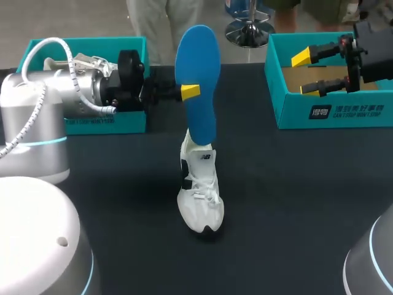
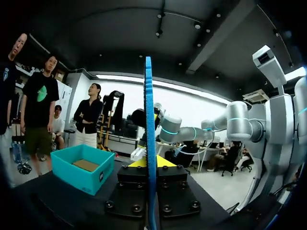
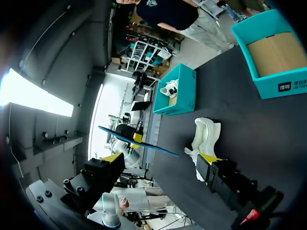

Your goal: Take the shoe out of the shoebox, open the shoe tongue, remove and reinsert the insole, then place the shoe into the shoebox

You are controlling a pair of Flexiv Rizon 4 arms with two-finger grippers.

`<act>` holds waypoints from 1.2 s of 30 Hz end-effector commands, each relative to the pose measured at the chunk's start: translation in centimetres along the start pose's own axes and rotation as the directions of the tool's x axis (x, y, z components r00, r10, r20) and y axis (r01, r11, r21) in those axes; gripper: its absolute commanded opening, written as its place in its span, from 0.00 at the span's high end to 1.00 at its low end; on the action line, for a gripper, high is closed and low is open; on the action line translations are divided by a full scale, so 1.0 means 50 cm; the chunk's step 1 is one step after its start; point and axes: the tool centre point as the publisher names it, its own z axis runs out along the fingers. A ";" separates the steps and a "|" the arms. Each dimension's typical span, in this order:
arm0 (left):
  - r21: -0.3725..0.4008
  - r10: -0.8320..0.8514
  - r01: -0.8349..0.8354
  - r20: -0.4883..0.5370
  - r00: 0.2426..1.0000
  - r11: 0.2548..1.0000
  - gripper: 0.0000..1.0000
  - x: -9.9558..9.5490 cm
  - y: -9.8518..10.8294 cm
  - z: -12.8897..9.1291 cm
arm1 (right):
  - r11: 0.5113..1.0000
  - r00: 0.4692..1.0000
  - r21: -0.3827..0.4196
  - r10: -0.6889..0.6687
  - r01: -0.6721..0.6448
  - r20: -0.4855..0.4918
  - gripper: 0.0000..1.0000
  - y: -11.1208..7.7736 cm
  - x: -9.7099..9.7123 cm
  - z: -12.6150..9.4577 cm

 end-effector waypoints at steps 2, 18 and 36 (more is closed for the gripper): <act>-0.010 -0.156 0.156 0.006 0.988 0.988 1.00 0.001 -0.004 0.001 | 1.000 1.000 0.000 0.001 -0.001 0.001 0.00 0.001 0.000 0.002; -0.066 -0.746 0.748 0.058 0.663 0.660 1.00 -0.010 0.008 -0.007 | 1.000 1.000 0.000 0.001 -0.001 0.001 0.00 0.001 0.000 0.002; -0.060 -0.983 0.990 -0.139 0.118 0.128 1.00 -0.015 0.023 -0.002 | 1.000 1.000 0.000 0.001 -0.001 0.001 0.00 0.001 0.000 0.002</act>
